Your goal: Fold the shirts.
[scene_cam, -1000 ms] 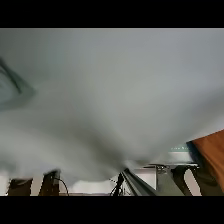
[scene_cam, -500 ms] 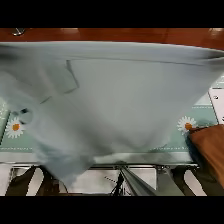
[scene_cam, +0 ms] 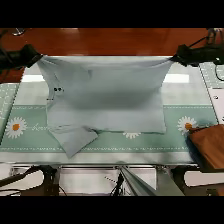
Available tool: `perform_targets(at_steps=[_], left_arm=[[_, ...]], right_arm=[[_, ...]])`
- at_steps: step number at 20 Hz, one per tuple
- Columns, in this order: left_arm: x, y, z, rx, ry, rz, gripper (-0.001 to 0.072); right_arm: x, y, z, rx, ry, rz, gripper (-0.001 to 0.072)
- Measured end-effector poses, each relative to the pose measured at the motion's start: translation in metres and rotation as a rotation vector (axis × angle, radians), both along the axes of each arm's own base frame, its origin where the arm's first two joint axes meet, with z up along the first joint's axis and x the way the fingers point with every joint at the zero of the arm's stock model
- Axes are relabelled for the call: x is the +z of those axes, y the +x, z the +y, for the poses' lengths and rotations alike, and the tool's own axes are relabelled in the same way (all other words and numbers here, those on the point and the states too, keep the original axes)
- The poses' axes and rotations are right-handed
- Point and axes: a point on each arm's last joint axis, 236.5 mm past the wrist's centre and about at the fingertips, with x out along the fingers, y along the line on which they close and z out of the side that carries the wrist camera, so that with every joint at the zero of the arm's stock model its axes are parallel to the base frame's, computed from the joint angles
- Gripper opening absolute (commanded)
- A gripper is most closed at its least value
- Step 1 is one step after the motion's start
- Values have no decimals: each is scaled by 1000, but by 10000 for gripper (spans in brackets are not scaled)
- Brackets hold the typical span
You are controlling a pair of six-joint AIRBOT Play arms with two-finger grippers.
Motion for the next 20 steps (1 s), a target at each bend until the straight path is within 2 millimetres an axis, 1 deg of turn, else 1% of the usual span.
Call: perform_targets(at_steps=[1, 3, 4, 6, 8, 10, 13, 15, 16, 17, 20], left_arm=[[-18, 10, 1, 12, -10, 26, 24], [-49, 22, 3, 30, -34, 77, 24], [-65, 25, 2, 31, -45, 111, 25], [-90, 26, 0, 29, -62, 165, 25], [-106, 25, -2, 20, -75, 206, 25], [-110, 23, -1, 12, -88, 228, 25], [-102, 17, 3, -40, -98, 254, 24], [-97, 6, 4, -98, -104, 288, 24], [-99, -4, 2, -140, -104, 322, 24], [-105, -16, -1, -175, -97, 361, 25], [-142, -56, -8, -245, -78, 512, 25]], right_arm=[[-11, 14, 0, -5, 15, 14, 24], [-32, 34, 1, -13, 43, 46, 24], [-42, 40, 2, -17, 58, 64, 24], [-59, 48, 3, -18, 79, 97, 24], [-70, 50, 6, -17, 93, 123, 24], [-73, 49, 6, -8, 108, 142, 24], [-73, 39, 1, 12, 132, 184, 25], [-76, 23, -1, 58, 132, 239, 25], [-80, 14, -2, 84, 123, 270, 25], [-87, 3, -4, 107, 104, 311, 25], [-112, -25, -5, 154, 62, 423, 25]])
